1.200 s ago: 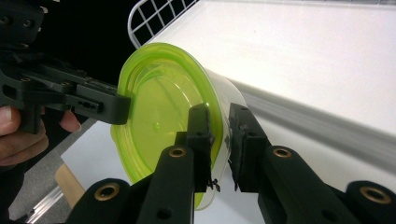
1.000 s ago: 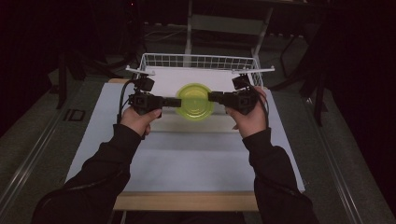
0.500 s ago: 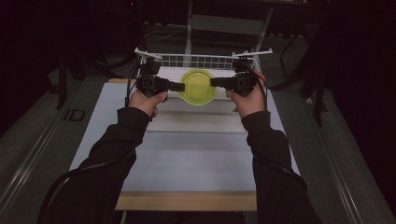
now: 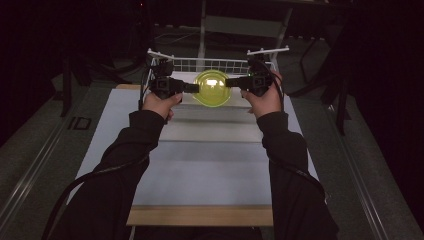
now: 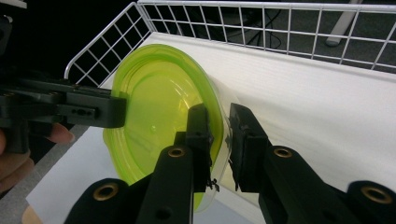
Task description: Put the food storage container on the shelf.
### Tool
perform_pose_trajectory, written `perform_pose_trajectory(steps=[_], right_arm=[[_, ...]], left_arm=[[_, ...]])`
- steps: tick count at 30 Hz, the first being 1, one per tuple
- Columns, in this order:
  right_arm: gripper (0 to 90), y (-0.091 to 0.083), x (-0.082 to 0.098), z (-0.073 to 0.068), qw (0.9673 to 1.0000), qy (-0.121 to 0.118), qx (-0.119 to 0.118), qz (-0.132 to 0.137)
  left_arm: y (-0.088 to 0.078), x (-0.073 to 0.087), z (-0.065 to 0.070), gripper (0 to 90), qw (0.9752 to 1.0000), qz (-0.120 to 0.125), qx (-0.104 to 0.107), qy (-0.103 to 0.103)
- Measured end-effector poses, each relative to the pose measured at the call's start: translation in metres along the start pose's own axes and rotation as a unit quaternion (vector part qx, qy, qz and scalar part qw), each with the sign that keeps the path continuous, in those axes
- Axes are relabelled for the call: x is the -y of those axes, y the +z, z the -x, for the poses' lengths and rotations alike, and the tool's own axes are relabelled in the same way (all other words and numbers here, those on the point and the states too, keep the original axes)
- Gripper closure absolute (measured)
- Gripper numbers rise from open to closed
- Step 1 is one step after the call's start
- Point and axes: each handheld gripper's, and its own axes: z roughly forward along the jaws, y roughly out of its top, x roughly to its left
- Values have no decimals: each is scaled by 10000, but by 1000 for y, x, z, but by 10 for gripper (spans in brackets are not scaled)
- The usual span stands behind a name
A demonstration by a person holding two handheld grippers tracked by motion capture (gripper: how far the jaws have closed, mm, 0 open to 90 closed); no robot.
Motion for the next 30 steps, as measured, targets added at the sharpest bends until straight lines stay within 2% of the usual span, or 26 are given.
perform_pose_trajectory(steps=[5,6,7,9,11,13,15,16,17,19,22,26,27,29,30], right_arm=[[782,5,-9,6,9997,181,20,-142],[775,7,-11,8,9996,204,48,-168],[759,8,-12,9,9996,216,61,-197],[698,13,-13,10,9994,160,178,-232],[682,16,-13,12,9994,140,197,-237],[636,18,-14,13,9994,106,285,-161],[620,18,-14,14,9995,97,263,-129],[566,17,-15,15,9995,22,322,-33],[555,16,-15,16,9995,9,318,43],[503,12,-16,17,9994,-45,305,142],[489,2,-16,16,9990,-109,286,338],[485,-11,-9,5,9982,-378,234,401],[492,-14,-6,2,9981,-430,176,415],[527,-18,0,-3,9974,-525,168,464],[556,-20,4,-6,9972,-574,123,462]], left_arm=[[5,-7,0,769,9999,80,-122,-54],[6,-8,0,713,9999,99,-129,-45],[7,-8,1,709,9998,117,-158,-17],[11,-9,1,645,9996,121,-241,11],[15,-10,1,594,9994,145,-302,30],[16,-11,-1,550,9988,223,-428,95],[16,-13,-3,522,9987,303,-417,37],[15,-14,-3,484,9984,323,-467,78],[13,-14,-2,460,9980,358,-514,122],[9,-14,-2,443,9978,441,-489,83],[-1,-12,1,421,9967,569,-533,234],[-16,-5,0,381,9961,742,-362,297],[-20,-2,-1,351,9958,820,-227,328],[-26,5,-1,273,9936,998,-31,533],[-30,10,0,259,9914,1097,-18,718]])
